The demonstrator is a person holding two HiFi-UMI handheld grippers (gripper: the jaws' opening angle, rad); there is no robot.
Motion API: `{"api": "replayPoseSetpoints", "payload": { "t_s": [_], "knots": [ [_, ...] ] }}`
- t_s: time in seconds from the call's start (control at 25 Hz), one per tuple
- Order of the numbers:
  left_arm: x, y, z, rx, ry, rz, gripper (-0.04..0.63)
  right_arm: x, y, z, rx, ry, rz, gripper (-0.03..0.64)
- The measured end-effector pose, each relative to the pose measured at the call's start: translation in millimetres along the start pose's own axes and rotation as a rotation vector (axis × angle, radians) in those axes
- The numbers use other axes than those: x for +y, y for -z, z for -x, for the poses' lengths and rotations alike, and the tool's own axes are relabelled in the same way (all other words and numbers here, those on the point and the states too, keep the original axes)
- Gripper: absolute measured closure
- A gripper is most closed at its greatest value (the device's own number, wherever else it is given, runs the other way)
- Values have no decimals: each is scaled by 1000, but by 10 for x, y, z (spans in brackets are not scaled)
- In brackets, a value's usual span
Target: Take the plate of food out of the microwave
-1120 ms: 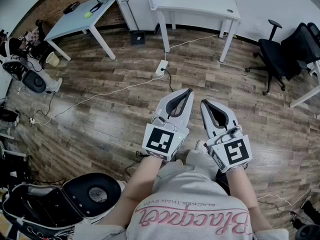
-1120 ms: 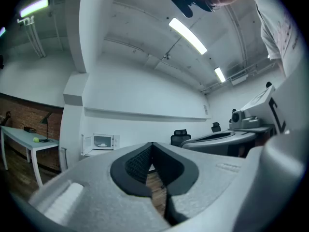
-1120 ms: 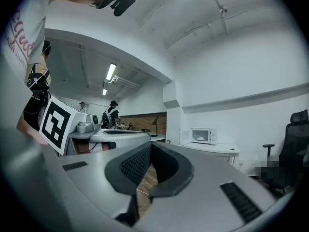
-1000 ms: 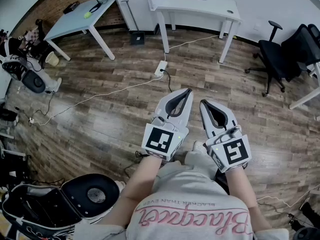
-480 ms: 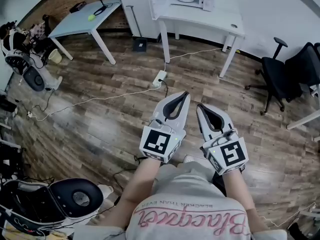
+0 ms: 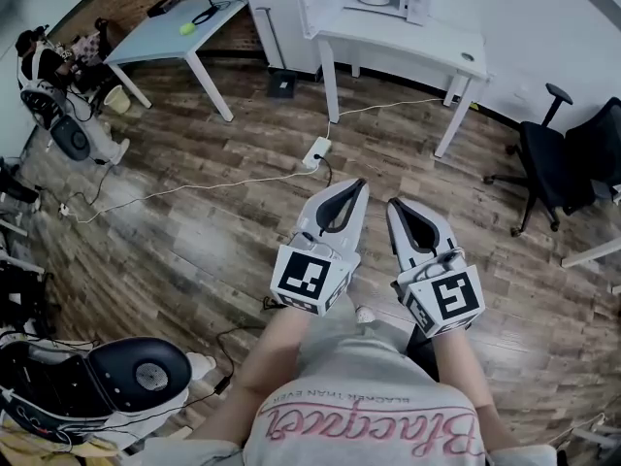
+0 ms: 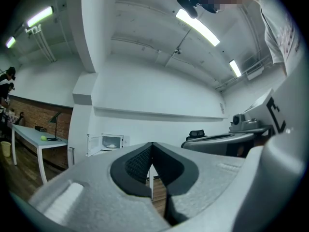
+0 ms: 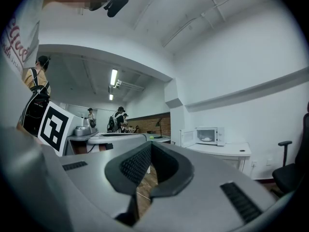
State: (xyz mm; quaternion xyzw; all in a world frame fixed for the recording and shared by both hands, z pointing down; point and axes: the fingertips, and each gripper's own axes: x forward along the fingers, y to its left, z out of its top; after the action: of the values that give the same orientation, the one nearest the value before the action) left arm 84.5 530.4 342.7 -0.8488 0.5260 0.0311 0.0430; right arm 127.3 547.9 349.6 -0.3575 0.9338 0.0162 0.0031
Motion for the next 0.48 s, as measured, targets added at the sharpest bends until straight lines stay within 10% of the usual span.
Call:
{"api": "replayPoseSetpoints", "payload": {
  "t_s": [0.48],
  "knots": [
    [828, 114, -246, 23, -16, 6, 591, -41, 90, -726, 21, 0, -17, 606]
  ]
}}
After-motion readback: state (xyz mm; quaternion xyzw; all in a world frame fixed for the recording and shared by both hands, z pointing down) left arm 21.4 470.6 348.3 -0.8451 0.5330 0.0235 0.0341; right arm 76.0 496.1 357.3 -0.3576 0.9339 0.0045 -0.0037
